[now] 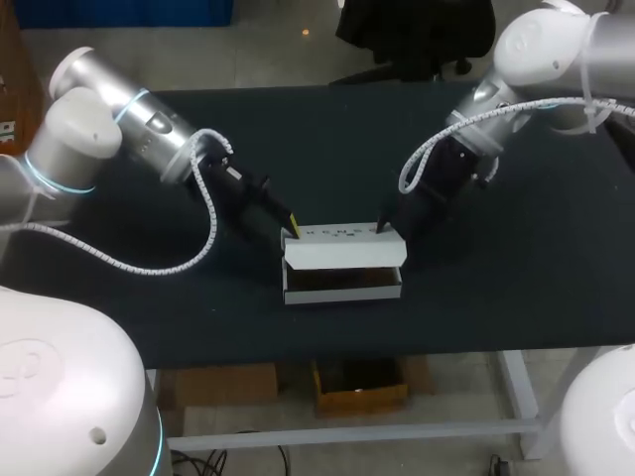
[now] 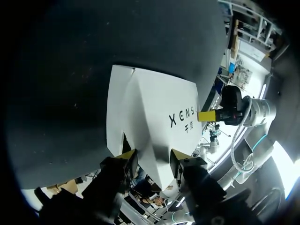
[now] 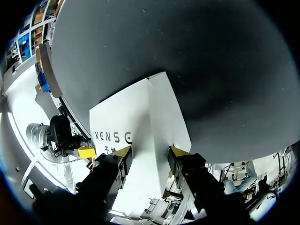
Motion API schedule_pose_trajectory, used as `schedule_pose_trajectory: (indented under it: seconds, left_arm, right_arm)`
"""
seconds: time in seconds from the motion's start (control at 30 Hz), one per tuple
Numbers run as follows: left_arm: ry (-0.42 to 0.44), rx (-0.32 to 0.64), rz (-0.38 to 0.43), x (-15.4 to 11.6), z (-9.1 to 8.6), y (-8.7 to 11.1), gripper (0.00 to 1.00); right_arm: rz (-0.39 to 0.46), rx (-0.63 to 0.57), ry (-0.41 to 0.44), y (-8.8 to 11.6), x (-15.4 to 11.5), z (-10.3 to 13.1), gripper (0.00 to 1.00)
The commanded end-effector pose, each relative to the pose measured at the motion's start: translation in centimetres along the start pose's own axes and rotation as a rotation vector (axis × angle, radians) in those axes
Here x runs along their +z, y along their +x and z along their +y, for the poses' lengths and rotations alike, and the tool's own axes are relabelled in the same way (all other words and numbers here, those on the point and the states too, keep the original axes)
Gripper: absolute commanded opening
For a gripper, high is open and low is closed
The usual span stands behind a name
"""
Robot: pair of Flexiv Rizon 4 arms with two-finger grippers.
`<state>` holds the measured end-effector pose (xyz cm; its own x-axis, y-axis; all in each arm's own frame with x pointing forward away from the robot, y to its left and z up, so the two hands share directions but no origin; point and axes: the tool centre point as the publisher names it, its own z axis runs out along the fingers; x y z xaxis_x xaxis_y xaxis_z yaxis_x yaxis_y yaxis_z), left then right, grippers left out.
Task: Assemble the packaging by folding the flat box into shape, placing the metal phone stand inside, and closing the box properly
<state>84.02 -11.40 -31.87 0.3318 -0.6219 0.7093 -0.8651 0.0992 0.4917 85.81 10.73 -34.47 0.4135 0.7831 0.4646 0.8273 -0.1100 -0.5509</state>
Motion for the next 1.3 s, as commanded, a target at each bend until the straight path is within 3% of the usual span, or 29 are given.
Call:
schedule_pose_trajectory:
  seconds: [0.03,1.3]
  left_arm:
    - [-0.024,-0.003,-0.001,0.2,-0.6,0.5,0.46]
    - [-0.066,-0.053,0.020,-1.1,-1.2,1.3,0.47]
  right_arm:
    - [-0.004,0.002,0.012,0.6,0.0,0.1,0.47]
    - [-0.005,0.027,0.058,1.9,-0.7,0.5,0.48]
